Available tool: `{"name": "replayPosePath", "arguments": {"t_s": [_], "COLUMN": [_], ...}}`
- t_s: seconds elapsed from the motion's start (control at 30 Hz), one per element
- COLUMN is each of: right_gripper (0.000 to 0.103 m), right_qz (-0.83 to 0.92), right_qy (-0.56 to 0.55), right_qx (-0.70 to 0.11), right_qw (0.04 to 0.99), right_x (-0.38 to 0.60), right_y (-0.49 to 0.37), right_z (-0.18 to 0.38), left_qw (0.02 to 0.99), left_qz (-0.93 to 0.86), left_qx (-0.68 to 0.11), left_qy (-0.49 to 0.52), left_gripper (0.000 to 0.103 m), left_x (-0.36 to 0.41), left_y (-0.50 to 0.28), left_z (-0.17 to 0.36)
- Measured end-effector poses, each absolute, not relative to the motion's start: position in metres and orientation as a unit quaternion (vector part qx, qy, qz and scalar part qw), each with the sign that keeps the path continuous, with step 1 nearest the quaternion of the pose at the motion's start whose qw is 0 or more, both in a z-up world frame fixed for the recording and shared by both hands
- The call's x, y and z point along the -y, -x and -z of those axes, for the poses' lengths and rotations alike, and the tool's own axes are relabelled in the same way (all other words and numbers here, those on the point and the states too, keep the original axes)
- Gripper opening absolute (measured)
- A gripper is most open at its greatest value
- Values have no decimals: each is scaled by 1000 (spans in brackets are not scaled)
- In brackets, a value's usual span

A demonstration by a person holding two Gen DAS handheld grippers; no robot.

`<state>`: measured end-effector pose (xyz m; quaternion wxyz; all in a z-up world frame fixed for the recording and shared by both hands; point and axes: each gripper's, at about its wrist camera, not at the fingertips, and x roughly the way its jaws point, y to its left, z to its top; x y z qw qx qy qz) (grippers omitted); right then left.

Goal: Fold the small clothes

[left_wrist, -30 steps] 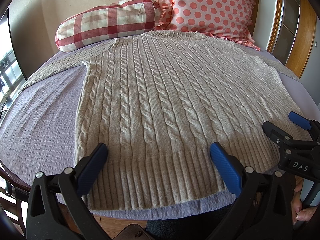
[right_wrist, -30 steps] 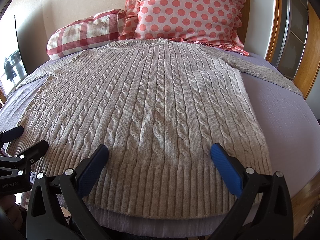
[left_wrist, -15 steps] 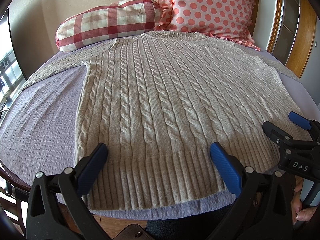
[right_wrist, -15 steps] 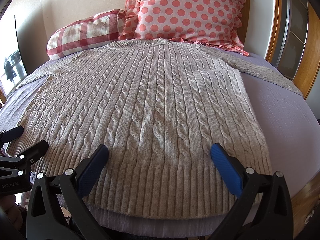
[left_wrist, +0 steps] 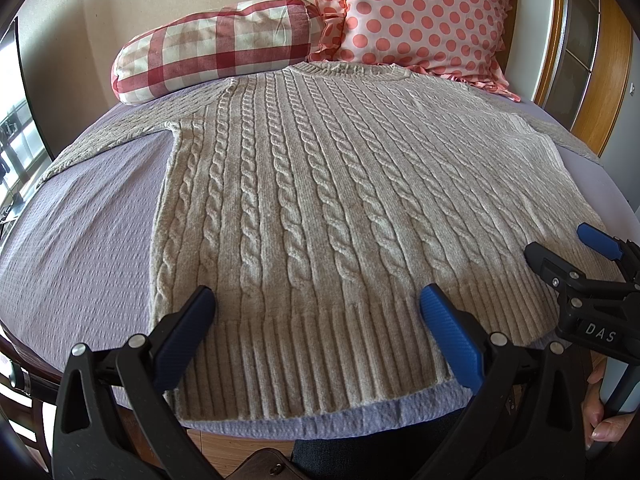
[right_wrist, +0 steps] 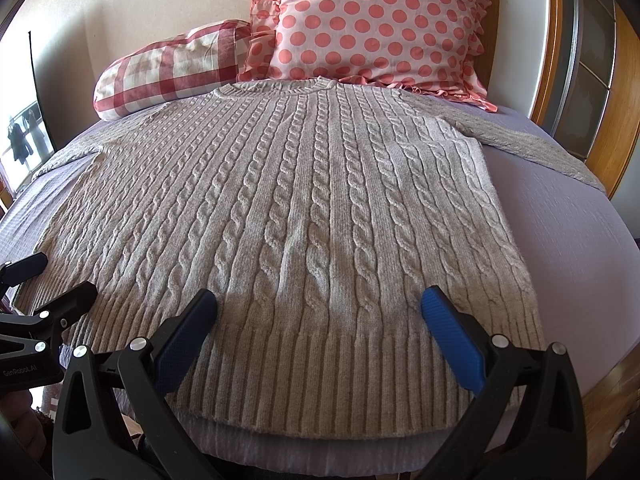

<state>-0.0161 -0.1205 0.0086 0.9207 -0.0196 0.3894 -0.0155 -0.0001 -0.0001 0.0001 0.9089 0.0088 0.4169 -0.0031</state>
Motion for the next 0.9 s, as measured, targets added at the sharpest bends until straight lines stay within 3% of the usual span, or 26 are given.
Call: {"name": "replayPosePath", "arguments": {"t_s": [0.4,0.53,0.63,0.77,0.9], "right_gripper": [102,102,102,102,73], "right_qz": [-32,17,80,181,260], "right_qy": [35,-46,-172,-286,-341], "right_qx": [-345,-308,-296,-291,-298], "right_qw": [937,950,936,895,852], "right_x": [130,206,301,418,504], "right_y": [18,0,-26,-65,-102], "right_z": [-14,-63,-95,-96,-74], "left_qw": [904,910,919,930,939], "left_qz": [8,23,29,38,28], "left_qx": [-428,-413,-391,-355,-333], "left_qy": [-14,12,45,87,81], "left_gripper": [101,101,101,101,101], "left_x": [0,-10,-25,-43,-51], "left_y": [-3,-10,-19,-32,-46], "left_z": [-4,-11,-21,-36,-49]}}
